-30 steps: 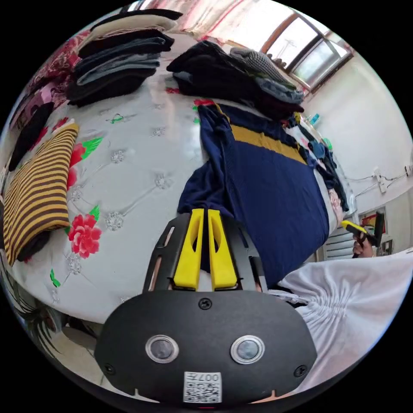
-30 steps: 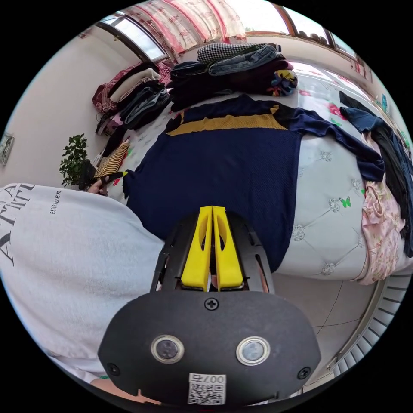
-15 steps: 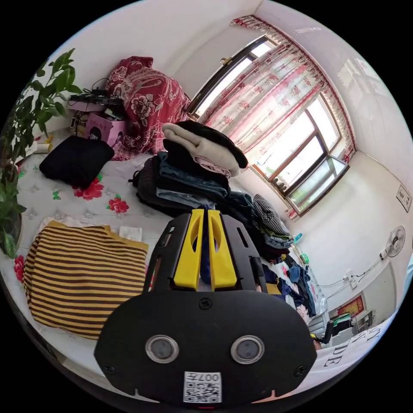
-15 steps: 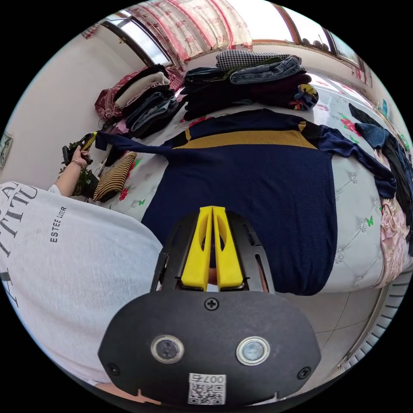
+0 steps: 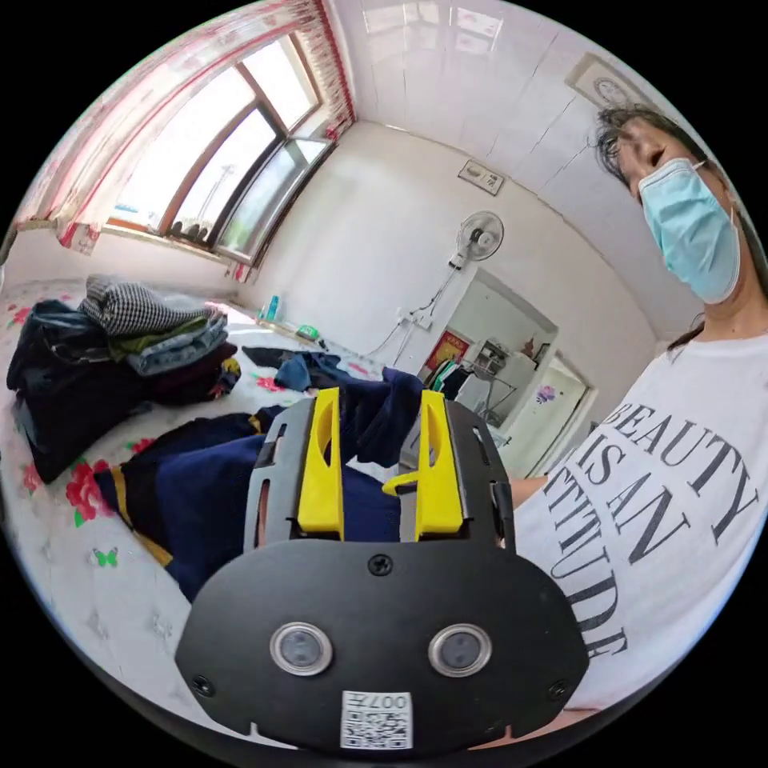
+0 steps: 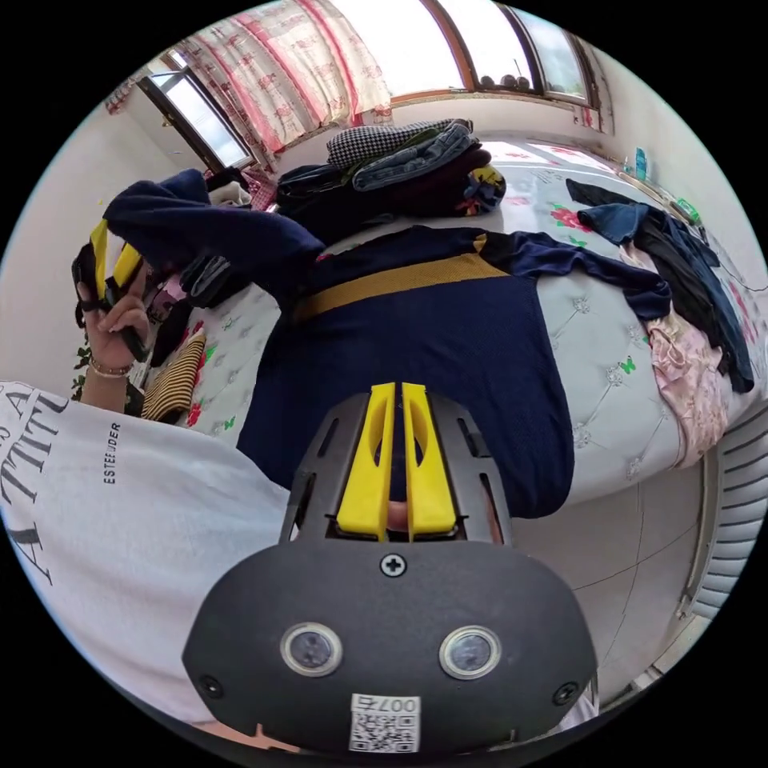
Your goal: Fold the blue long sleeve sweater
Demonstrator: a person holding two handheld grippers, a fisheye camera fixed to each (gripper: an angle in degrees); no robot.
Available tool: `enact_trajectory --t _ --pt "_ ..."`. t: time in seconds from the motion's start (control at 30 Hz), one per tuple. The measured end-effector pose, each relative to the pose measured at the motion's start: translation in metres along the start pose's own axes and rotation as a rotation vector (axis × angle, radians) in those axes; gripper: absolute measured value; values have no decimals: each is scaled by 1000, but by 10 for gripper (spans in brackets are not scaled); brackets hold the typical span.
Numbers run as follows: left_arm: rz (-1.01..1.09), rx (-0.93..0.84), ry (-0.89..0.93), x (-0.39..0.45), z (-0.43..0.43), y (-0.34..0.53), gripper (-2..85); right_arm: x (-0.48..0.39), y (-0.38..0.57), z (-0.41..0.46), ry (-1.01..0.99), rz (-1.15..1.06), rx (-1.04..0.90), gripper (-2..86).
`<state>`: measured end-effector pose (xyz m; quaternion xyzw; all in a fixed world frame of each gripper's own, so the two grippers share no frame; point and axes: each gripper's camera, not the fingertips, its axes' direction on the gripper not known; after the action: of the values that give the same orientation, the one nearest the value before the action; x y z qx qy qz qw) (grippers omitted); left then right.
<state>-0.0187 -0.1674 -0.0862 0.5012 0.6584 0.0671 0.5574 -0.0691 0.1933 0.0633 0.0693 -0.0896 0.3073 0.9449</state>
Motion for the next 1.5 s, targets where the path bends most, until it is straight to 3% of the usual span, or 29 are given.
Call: enact_trajectory --t 0.13,0.3,0.53,0.67,0.73,0.8,0.9,1.03,1.1,1.27,1.37,1.5 --pt "-171 -273 -253 -27 12 82 132 50 24 -5 79 140 -40 19" --pt "-285 -524 -432 -58 25 130 123 65 31 7 -13 176 -36 41" --pt "-295 -598 -464 -123 84 116 116 -48 14 87 -214 -124 -170 66" --pt "-216 -720 -506 -156 129 112 103 -99 28 144 -24 -348 -331 58" --pt "-205 -790 -558 -168 143 115 74 -110 36 144 122 -445 -307 41" --pt "-193 -788 -625 -174 139 112 30 -111 36 135 277 -473 -315 28" --pt "-282 -755 -558 -188 117 110 -2 -96 40 83 379 -462 -239 16" --pt "-304 -610 -603 -170 48 96 -9 -55 52 -1 498 -273 -133 9" --pt "-334 -532 -641 -163 10 94 -9 -34 57 -28 458 -157 -107 8" --pt "-499 -446 -643 -191 -57 121 -10 37 66 -47 -19 219 -10 3" --pt "-551 -403 -573 -208 -63 122 -10 46 50 -69 -136 229 149 0" --pt "-468 -382 -546 -202 -63 107 -9 27 20 -118 -86 78 286 -2"
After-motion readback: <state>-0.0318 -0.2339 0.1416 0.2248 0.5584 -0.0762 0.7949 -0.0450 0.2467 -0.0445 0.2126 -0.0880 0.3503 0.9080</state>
